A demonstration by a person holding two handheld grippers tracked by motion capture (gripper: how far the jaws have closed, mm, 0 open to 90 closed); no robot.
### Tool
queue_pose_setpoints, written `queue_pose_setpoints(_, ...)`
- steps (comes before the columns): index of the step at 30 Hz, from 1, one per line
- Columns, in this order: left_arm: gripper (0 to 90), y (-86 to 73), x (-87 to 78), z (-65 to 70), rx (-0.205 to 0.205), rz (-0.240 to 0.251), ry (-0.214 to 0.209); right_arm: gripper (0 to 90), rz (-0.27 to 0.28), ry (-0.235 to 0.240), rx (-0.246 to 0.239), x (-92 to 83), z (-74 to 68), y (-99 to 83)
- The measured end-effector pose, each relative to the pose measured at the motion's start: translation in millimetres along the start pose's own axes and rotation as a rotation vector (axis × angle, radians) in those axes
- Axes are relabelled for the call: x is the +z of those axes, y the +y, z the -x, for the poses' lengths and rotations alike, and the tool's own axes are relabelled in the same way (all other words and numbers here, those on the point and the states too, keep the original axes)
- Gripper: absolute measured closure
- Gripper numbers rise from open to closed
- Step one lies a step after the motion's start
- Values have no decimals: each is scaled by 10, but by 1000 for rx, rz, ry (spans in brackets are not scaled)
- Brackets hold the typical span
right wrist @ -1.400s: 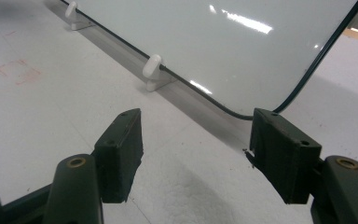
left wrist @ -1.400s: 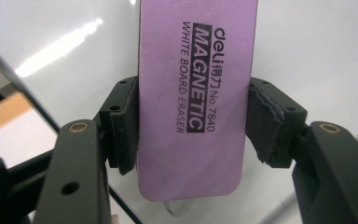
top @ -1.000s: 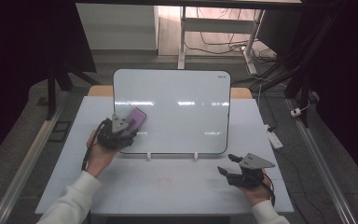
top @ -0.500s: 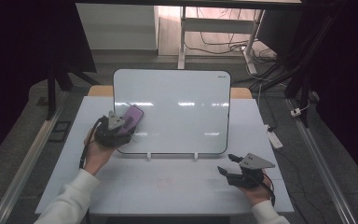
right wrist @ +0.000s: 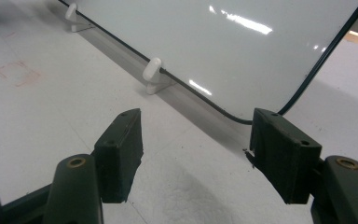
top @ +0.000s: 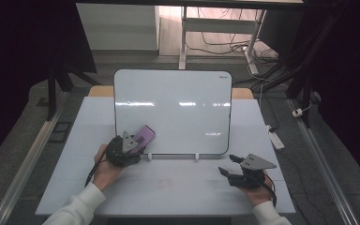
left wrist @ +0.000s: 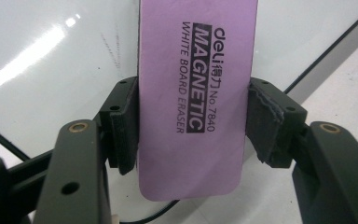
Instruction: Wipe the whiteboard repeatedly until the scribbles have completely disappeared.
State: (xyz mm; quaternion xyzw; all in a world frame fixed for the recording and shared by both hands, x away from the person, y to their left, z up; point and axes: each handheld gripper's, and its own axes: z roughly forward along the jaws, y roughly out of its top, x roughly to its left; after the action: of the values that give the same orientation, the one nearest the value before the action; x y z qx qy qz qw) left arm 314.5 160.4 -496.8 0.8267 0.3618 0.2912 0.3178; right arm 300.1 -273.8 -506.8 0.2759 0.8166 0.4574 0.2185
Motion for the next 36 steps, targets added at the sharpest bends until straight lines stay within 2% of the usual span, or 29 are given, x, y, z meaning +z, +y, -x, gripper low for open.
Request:
queue_pose_setpoints(2, 403, 6, -22, -53, -4, 4, 34, 342, 1, -1, -1, -2, 0, 1)
queue_pose_setpoints(6, 403, 50, -105, -318, -80, 32, 72, 342, 1, -2, 3, -3, 5, -3)
queue_pose_setpoints(8, 403, 91, -133, -431, -118, 51, 70, 342, 0, -2, 0, -1, 2, -2)
queue_pose_setpoints(11, 403, 164, -125, -468, -122, 56, 76, 342, 0, -4, 1, 1, 3, -2)
queue_pose_setpoints(13, 403, 194, -96, -400, -100, 51, 73, 342, 0, -4, 0, -1, 7, -2)
queue_pose_setpoints(15, 403, 200, -51, -276, -63, 41, 57, 342, 1, -5, 0, -4, 6, -2)
queue_pose_setpoints(18, 402, 182, 28, -28, 5, 16, 24, 342, 1, -4, 0, -4, 3, -1)
queue_pose_setpoints(20, 402, 160, 83, 129, 29, 10, -11, 342, 0, -2, -2, -5, 0, -1)
queue_pose_setpoints(23, 402, 159, 110, 233, 73, 0, 10, 342, 3, -3, -3, -10, 2, 2)
queue_pose_setpoints(25, 402, 159, 102, 186, 48, 9, -16, 341, 3, -4, -2, -12, 6, 1)
queue_pose_setpoints(26, 403, 161, 91, 151, 35, 16, -13, 341, 4, -5, -2, -11, 8, 0)
queue_pose_setpoints(28, 403, 180, 57, 59, 17, 28, 23, 341, 2, -4, -1, -10, 8, -2)
queue_pose_setpoints(32, 403, 271, -15, -214, -58, 59, 54, 341, 2, -5, 0, -8, 8, -3)
queue_pose_setpoints(34, 403, 321, -43, -302, -78, 68, 80, 341, 1, -5, -1, -7, 7, -3)
queue_pose_setpoints(36, 403, 364, -57, -394, -117, 80, 77, 341, 0, -6, -1, -6, 8, -4)
